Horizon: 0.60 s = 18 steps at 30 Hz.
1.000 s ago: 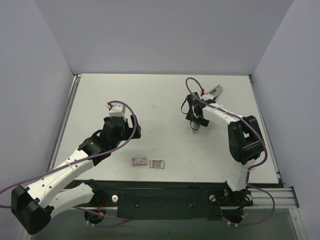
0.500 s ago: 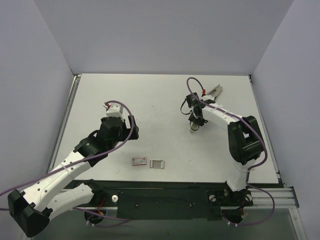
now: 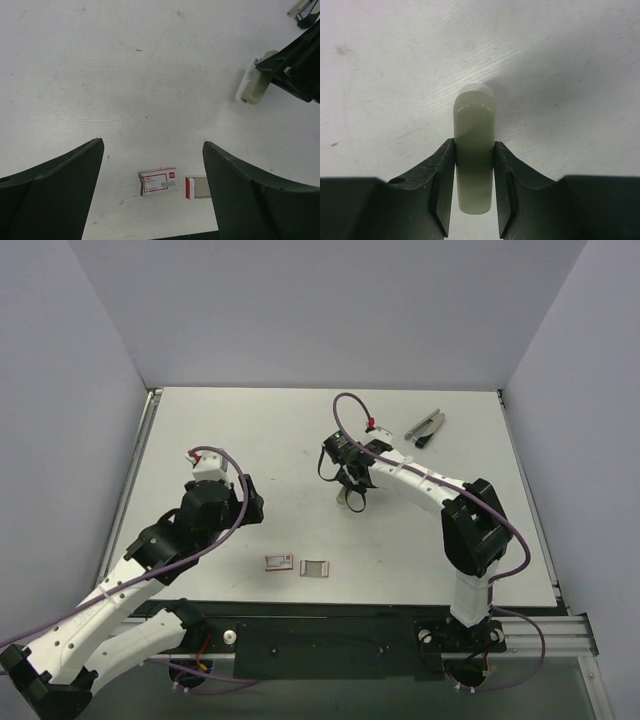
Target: Unload the staples from the stapler
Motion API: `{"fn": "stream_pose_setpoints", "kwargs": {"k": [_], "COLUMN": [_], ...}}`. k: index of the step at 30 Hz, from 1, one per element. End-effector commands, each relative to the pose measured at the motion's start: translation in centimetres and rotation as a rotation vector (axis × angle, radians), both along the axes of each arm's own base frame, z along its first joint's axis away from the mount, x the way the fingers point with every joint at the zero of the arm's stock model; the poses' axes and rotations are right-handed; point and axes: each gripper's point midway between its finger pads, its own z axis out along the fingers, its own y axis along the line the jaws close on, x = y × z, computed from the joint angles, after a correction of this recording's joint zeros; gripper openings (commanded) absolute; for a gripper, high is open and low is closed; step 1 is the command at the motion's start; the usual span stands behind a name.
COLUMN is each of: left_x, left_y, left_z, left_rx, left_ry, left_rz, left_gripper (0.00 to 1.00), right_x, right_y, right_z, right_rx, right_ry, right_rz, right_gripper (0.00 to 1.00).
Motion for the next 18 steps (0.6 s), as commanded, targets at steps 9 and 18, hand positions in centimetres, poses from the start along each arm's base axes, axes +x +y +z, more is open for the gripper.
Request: {"fn": "stream_pose_setpoints", "kwargs": {"k": [9,18], "left_x": [-2.3,-3.1], "left_y": [2.4,3.4], "left_z": [2.4,2.7], "left_rx": [-0.041,-0.049], "left_ry": [-0.084,-0.115], "left_rz": [0.004,0.011], "left_gripper": [0.95,0.95], "right_x": [0.6,-0.2], "right_y": [9.3,12.5], "right_z": [0.7,-1.1], "right_rx": [0.054,0.044], "right_ry": [-0.081,-0.056], "right_rz": [-0.082,-0.050], "right_gripper": [0.00,0.00]}}
